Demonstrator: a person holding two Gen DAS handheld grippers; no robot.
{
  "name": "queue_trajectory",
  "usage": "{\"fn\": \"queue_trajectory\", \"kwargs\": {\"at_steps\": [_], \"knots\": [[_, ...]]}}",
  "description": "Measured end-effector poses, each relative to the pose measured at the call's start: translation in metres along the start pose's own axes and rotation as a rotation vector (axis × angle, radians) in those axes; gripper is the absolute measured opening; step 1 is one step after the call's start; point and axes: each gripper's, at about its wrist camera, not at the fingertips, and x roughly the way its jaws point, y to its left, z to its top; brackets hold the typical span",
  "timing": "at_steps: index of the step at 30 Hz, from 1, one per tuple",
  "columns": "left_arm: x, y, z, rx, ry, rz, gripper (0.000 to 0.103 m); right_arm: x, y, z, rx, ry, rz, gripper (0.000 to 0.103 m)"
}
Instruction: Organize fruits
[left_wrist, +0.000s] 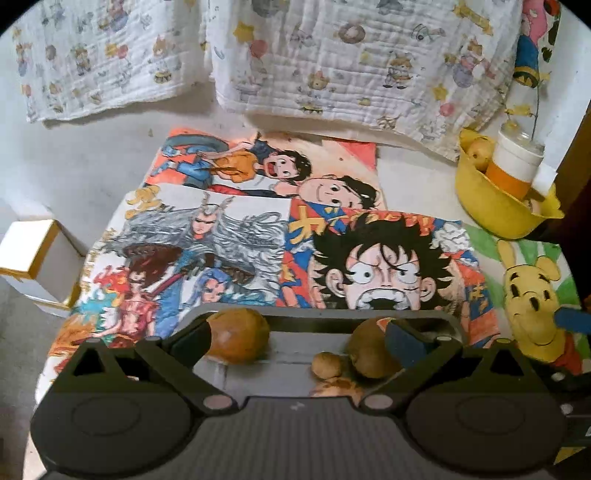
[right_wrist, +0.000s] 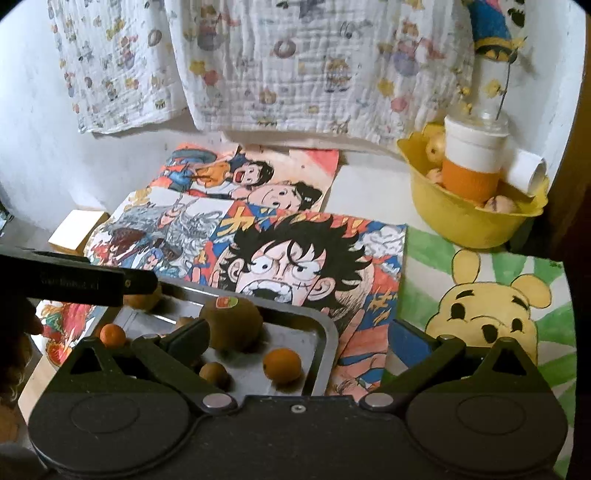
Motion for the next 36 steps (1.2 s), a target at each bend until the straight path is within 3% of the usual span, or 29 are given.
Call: {"fn": "queue_trajectory", "kwargs": {"at_steps": [21,36], "knots": [[-0.041,0.000,-0.034,0.006,-0.116,0.022,0.102,-0.035,0.001,-0.014,0.037,-0.058,-0.007,0.102],[-0.052,0.008,-0.050,-0.013,-0.136,0.015,0.102,-0.050,0.013,-0.030,0.047,-0.084,0.030,0.102]]}}
